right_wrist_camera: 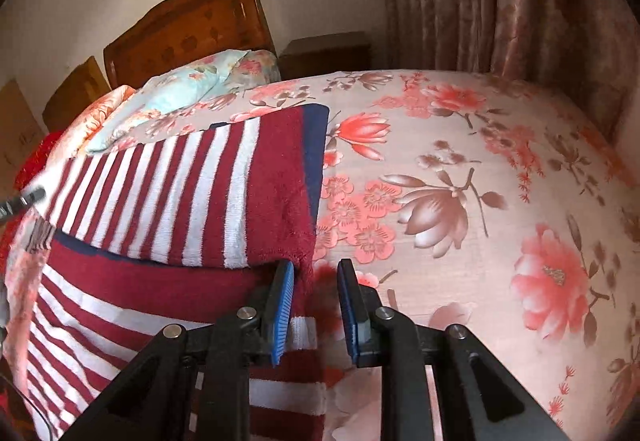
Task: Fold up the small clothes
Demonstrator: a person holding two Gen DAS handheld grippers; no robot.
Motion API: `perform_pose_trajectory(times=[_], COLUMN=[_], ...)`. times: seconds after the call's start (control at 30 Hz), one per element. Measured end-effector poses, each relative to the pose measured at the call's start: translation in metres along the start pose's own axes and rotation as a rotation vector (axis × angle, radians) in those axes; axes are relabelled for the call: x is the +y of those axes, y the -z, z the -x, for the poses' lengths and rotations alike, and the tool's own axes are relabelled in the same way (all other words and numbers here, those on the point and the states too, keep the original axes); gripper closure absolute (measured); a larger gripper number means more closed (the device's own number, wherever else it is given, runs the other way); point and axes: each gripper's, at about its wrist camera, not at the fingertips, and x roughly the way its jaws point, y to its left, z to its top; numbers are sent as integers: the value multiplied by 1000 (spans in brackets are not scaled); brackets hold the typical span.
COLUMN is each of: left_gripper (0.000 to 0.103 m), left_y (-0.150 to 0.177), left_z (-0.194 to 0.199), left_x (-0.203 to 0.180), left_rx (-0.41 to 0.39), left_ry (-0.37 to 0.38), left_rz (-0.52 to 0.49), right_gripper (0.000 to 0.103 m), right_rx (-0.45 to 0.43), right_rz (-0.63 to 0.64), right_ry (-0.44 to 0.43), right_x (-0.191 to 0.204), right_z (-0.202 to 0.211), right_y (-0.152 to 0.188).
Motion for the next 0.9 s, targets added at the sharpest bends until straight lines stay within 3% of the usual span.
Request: perform_pose_trajectory(times=[0.03,0.07,0.13,0.2,0.27,0.37,0.43,0.53,0.63,0.8,0.9], left_gripper=[72,0,0,0,0,0,0,0,0,0,0], left_y=[9,16,22,26,24,17,9,-4,7,24,23], left_z=[-2,1,16,34,43,37,28,12,14,-4,-11], left_x=[1,1,10,19,18,3,-1,4,16,43,50], left_rx=[-23,-53,-143,-230,-266,-223,-170,-56,-17,76,81], left_ry=[-105,-200,-417,-472,-409,-247,-186,-154,-93,73,193], left_rz=[9,25,131,221,217,109,90,177,289,439,500], right_gripper=[80,80,79,79,79,78,78,78,78,77,77], right_rx=[-1,-2,-6,-15,-24,-25,-27,-29,-31,-32,-35], right_rz=[-2,-6,-5,-1,-4,-10,-19,-27,-31,-42,-53], right_ry=[0,1,5,15,19,25,27,28,26,16,4], right_x=[-1,-2,-2,0,-1,-2,-2,-3,-3,-5,-6], right_z=[1,1,3,5,4,4,4,5,5,5,5], right_y=[1,2,4,4,5,4,4,5,5,5,5])
